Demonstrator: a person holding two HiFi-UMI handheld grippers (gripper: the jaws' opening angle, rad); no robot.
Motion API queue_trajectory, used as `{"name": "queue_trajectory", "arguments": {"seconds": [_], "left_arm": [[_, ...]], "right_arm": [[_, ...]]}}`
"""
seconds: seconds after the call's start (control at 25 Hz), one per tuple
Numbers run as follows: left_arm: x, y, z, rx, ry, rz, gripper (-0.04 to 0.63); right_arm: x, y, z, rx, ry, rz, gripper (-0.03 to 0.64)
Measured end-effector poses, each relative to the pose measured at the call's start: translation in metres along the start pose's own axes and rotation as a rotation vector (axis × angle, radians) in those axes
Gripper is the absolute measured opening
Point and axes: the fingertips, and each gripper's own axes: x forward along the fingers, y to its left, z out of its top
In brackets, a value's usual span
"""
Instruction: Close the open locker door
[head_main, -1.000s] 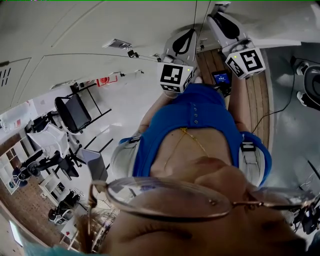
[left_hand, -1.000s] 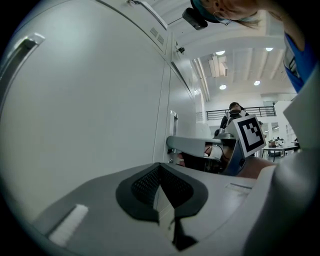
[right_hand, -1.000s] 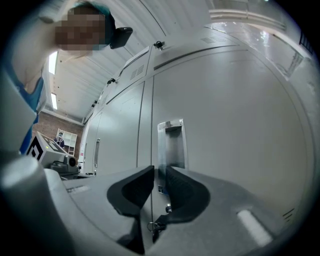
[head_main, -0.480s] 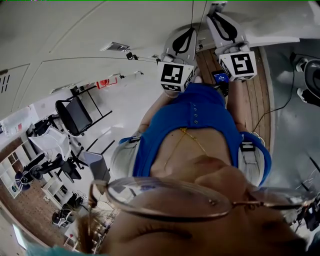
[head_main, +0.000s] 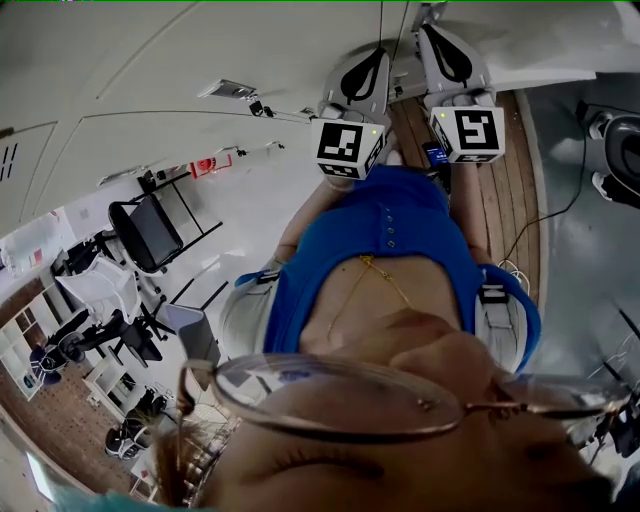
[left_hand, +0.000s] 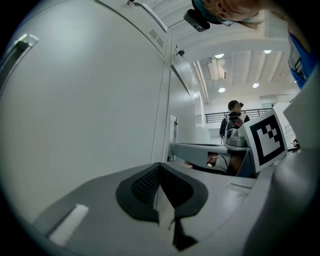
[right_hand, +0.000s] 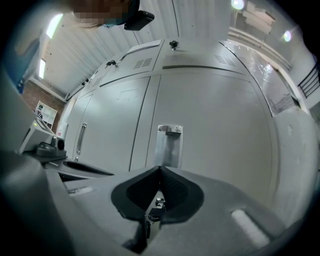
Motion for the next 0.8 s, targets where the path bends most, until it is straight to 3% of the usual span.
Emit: {"name": "queue_trajectory", "arguments": {"seconds": [0.8], "left_arm": [[-0.004, -0.015, -0.006, 0.04, 0.024, -0.009, 0.0]], "right_arm": [[-0.029, 0.018, -0.019, 0.005, 0.065, -0.013, 0.002]]}}
